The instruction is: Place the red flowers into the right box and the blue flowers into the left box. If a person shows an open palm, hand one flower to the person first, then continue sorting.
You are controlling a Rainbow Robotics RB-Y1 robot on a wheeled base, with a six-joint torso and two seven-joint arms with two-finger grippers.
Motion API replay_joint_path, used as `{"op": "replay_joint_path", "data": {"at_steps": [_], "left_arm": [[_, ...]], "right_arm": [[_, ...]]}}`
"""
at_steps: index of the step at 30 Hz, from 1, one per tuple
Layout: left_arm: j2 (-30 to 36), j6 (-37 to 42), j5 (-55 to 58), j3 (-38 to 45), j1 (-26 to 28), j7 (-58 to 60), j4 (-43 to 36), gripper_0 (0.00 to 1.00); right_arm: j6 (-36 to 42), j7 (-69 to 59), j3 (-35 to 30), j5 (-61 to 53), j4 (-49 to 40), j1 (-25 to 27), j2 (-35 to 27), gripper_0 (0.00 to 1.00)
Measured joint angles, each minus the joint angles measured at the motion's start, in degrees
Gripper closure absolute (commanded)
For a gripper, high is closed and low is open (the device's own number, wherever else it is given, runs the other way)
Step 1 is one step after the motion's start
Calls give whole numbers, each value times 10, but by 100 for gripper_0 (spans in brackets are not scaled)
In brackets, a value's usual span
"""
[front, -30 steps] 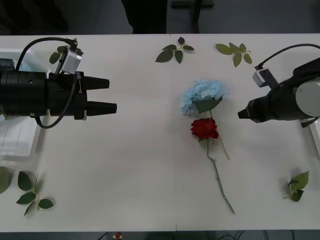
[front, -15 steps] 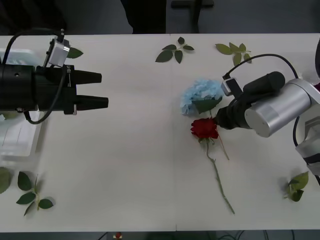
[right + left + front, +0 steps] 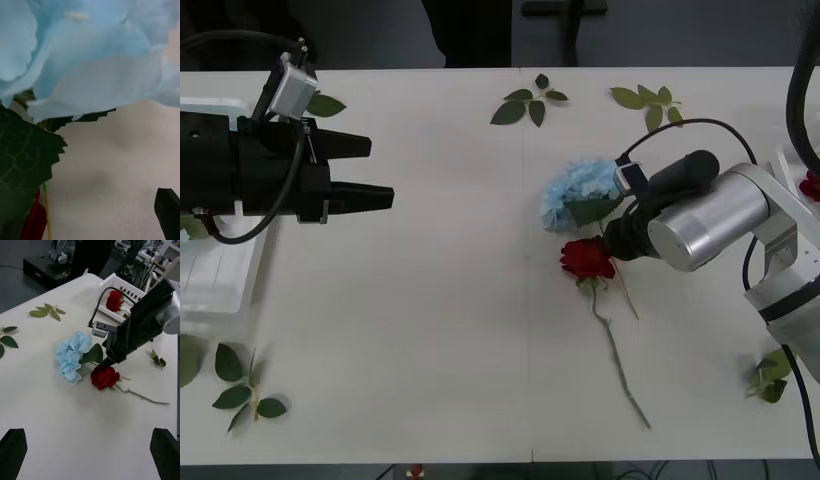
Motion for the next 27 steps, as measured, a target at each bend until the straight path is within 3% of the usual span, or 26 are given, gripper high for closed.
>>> {"op": "replay_joint_path", "data": {"at_steps": [7,13,15,17,19,20,22,27], "left_arm": [[0,0,-88,20,20,55,-85,5],[0,0,-116,20,23,130,-107,4],[-2,0,-116,20,23,169,-107,5],[-10,8,-116,20,23,191,-107,5],[-23,20,-116,20,23,202,-107,4],[-31,23,-116,20,23,206,-106,5],[-44,23,-117,20,23,226,-103,5],[-61,23,-102,20,23,237,-62,4]], "right_arm": [[-21,0,24,17,26,0,0,3],[-22,0,29,17,34,0,0,6],[-22,-1,29,18,34,0,0,12],[-22,-3,30,21,34,0,0,24],[-22,-13,33,24,34,0,0,60],[-22,-18,35,25,34,0,0,90],[-22,-18,39,25,34,0,0,99],[-30,-18,43,25,39,0,0,100]]}}
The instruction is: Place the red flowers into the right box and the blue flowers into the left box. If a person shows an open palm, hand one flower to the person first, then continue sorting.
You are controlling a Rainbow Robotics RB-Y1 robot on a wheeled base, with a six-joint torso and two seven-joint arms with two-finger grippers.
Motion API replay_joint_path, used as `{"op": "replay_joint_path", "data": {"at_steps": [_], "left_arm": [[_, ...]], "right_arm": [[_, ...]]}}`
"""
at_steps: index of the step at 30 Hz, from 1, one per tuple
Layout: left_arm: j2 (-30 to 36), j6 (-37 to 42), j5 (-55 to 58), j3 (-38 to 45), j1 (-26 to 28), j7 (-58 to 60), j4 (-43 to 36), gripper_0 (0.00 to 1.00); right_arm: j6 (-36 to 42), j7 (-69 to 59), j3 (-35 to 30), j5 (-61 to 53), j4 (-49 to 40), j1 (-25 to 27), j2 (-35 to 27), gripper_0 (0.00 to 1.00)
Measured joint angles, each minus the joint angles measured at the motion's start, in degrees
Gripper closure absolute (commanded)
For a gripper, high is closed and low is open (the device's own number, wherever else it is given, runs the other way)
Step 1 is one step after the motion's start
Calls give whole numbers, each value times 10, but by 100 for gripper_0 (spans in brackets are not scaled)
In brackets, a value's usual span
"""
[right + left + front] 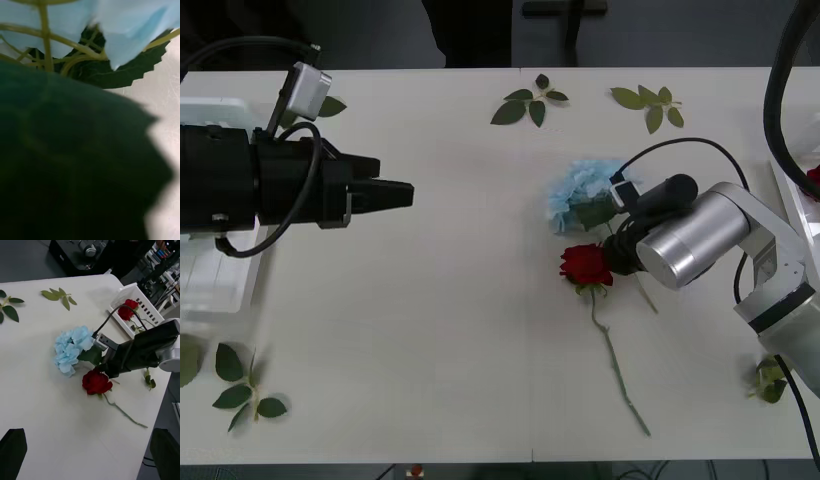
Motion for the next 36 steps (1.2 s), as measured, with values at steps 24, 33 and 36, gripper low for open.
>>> {"op": "replay_joint_path", "data": {"at_steps": [24,33,36], "left_arm": [[0,110,118,44,-1,-335,97,4],[0,109,113,38,-4,-335,97,5],[0,104,102,27,-10,-335,97,5]], "right_arm": [[11,33,-118,-130,-134,15,-26,100],[15,219,-240,-362,-191,22,-18,100],[15,254,-269,-490,-189,21,0,100]]}}
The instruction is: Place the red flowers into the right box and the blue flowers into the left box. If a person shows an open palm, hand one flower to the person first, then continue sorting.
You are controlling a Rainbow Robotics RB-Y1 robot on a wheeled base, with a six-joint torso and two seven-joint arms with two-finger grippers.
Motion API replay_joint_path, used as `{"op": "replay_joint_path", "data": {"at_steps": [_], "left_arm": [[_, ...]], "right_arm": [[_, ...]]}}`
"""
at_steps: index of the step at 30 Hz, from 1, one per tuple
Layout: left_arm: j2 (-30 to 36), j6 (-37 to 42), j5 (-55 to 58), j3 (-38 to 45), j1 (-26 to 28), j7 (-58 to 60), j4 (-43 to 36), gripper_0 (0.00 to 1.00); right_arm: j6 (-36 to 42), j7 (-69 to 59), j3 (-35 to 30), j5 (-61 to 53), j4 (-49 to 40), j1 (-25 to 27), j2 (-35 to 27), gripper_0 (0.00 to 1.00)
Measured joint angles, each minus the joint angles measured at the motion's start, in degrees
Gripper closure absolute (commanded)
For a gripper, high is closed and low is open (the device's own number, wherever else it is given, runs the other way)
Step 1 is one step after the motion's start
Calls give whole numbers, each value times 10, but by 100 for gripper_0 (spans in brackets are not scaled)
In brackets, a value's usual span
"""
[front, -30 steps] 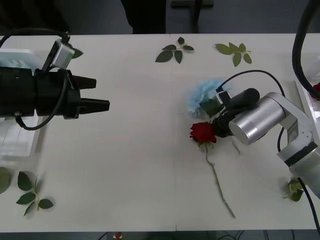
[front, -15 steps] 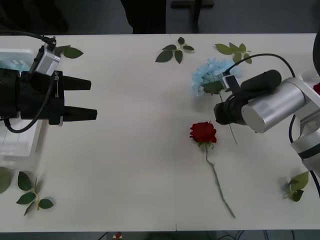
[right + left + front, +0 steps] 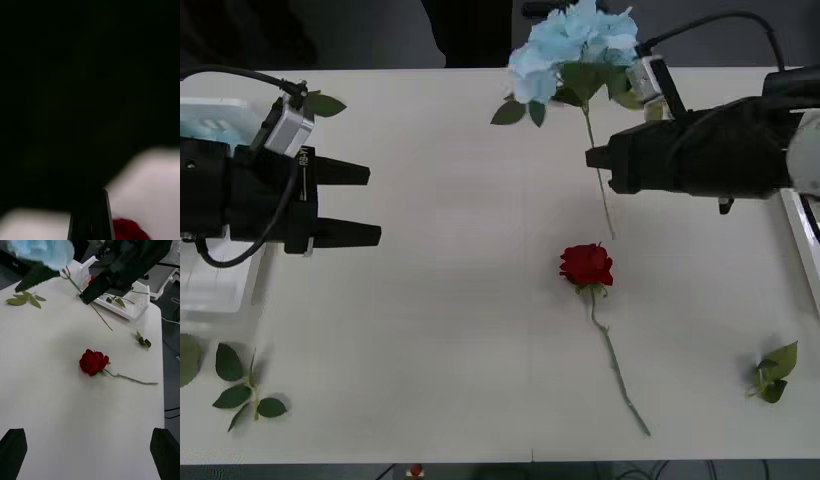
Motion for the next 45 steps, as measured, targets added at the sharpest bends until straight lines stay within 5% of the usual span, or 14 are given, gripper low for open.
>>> {"op": "replay_joint_path", "data": {"at_steps": [6,17,33,40,43,45], "left_arm": [[0,-6,-1,-6,-7,0,0,4],[-14,-8,-1,-6,-7,0,0,5],[-256,-94,4,-85,-7,0,54,5],[-293,-102,4,-104,-7,-3,54,5],[-293,-102,4,-104,-6,-20,54,20],[-293,-102,4,-104,-6,-28,54,48]], "right_arm": [[0,37,-30,-159,4,-4,31,100],[0,45,-16,-246,4,-30,50,100],[0,45,12,-281,4,-30,56,100],[0,45,12,-281,4,-30,56,100],[0,45,12,-281,4,-30,56,100],[0,45,12,-281,4,-30,56,100]]}}
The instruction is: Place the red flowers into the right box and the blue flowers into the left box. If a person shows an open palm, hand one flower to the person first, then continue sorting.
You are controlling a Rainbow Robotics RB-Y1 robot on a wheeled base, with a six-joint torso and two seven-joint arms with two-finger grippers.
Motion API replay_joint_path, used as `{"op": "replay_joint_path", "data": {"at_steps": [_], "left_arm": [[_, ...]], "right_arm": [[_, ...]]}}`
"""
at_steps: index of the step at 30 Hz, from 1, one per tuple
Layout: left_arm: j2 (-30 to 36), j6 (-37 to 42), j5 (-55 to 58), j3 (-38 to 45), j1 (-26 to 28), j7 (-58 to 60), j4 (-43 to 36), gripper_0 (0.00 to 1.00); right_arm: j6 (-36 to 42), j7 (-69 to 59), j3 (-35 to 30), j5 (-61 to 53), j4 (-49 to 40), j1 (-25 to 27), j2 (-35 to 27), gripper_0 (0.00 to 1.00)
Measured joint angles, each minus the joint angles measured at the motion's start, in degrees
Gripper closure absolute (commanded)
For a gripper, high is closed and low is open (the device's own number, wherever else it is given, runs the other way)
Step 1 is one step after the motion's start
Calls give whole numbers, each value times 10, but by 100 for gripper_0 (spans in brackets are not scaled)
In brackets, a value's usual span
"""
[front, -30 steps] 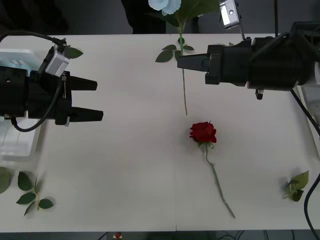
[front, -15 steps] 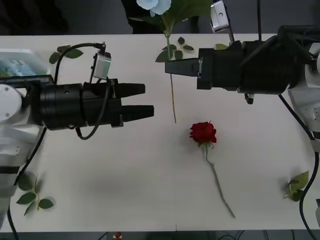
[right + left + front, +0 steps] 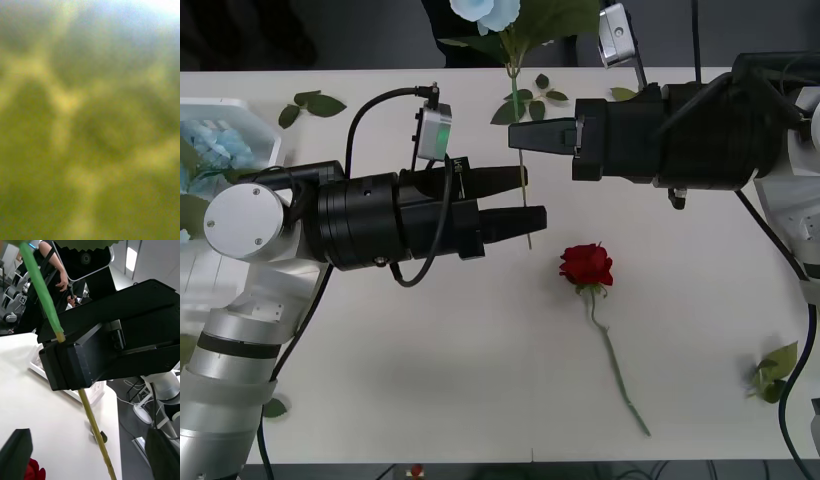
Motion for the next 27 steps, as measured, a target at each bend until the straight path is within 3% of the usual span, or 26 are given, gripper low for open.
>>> {"op": "replay_joint_path", "data": {"at_steps": [2,4,17,19,21,22,27], "left_arm": [[-1,0,-1,0,0,0,0,82],[-4,0,-8,0,0,0,0,97],[-18,-13,-15,0,0,0,0,100],[-18,-13,-15,0,1,0,0,100],[-17,-13,-15,0,1,0,0,100],[-17,-13,-15,0,2,0,0,100],[-6,-13,-15,1,2,0,0,100]], "right_arm": [[0,0,0,0,0,0,0,100],[0,0,0,0,0,0,0,100],[0,0,0,0,0,0,0,99],[0,0,0,0,0,0,0,30],[0,0,0,0,0,0,0,4],[0,0,0,0,0,0,0,0],[0,0,0,0,0,0,0,0]]}}
